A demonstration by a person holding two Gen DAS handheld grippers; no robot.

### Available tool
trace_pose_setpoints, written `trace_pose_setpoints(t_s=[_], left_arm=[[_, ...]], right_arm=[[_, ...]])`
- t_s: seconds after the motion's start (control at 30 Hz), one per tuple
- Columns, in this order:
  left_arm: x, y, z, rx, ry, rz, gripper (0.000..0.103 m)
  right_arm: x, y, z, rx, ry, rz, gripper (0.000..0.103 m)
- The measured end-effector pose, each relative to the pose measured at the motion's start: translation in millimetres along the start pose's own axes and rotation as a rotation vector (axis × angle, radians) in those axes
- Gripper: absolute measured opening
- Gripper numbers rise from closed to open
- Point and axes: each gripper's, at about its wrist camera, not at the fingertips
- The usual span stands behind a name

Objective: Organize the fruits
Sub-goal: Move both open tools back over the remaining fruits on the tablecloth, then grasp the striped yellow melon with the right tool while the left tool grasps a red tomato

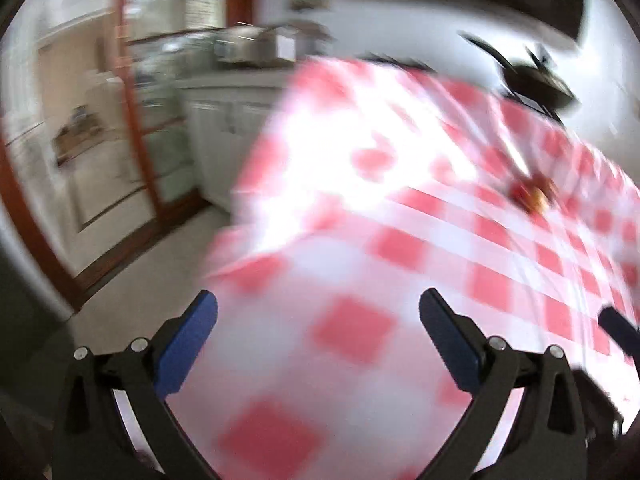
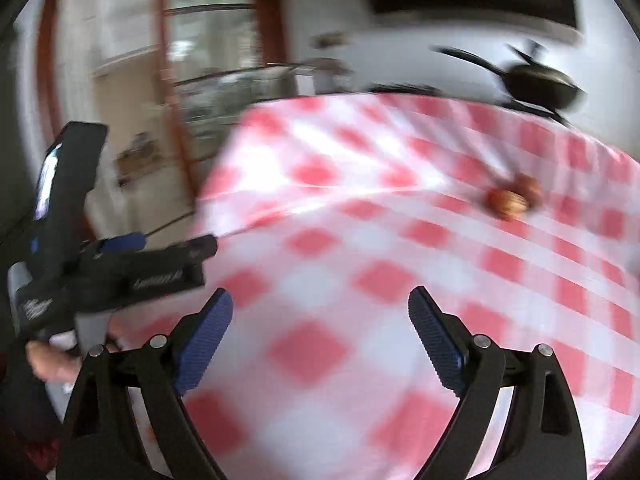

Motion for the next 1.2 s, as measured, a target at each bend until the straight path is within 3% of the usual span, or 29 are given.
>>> trace_pose_setpoints(t_s=[0.13, 0.4, 0.5, 0.6, 0.73, 0.83, 1.0, 1.07, 1.13, 1.2], left_arm=[[51.6, -30.4, -71.5, 0.076, 0.112, 0.054, 0.101], [126.7, -70.2, -137.1, 0.010, 0.295, 0.107, 0.101], [131.3, -74.5, -139.7, -0.011, 0.367, 0.098, 0.101], [127.1, -70.8, -141.1, 0.012, 0.398, 0.069, 0.101], [125.8, -70.1, -131.3, -0.037, 0.407, 0.069, 0.101], [125.5, -70.7, -127.0, -0.055, 0.403, 0.065, 0.101], [126.3, -71.3, -126.4, -0.066, 0.399, 0.063, 0.101], [126.8, -71.4, -126.1, -0.069, 0.397, 0.064, 0.101], [126.9, -71.7, -125.7, -0.071, 0.396, 0.065, 0.101], [127.4, -71.7, -125.6, -0.071, 0.392, 0.067, 0.101]], right_arm=[[30.2, -9.8, -82.2, 0.151, 0.108, 0.046, 0.087], [81.8, -31.7, -228.4, 0.354, 0.251, 0.123, 0.087], [93.5, -41.7, -265.2, 0.413, 0.239, 0.133, 0.087], [109.3, -55.5, -305.5, 0.550, 0.141, 0.122, 0.087], [129.7, -75.7, -308.7, 0.585, 0.102, 0.104, 0.087], [158.1, -92.9, -282.2, 0.467, 0.110, 0.128, 0.087], [201.3, -121.7, -261.7, 0.306, 0.203, 0.193, 0.086], [216.9, -129.9, -263.1, 0.288, 0.231, 0.237, 0.074], [231.7, -135.1, -262.4, 0.263, 0.262, 0.276, 0.073], [242.4, -136.8, -260.8, 0.244, 0.271, 0.321, 0.065]])
Point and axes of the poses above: each gripper's, at about its wrist camera, not at the fingertips, and x roughly the way its jaws point, z to its left, y to its underside, and after that the axes turned 8 degrees about z, right-handed
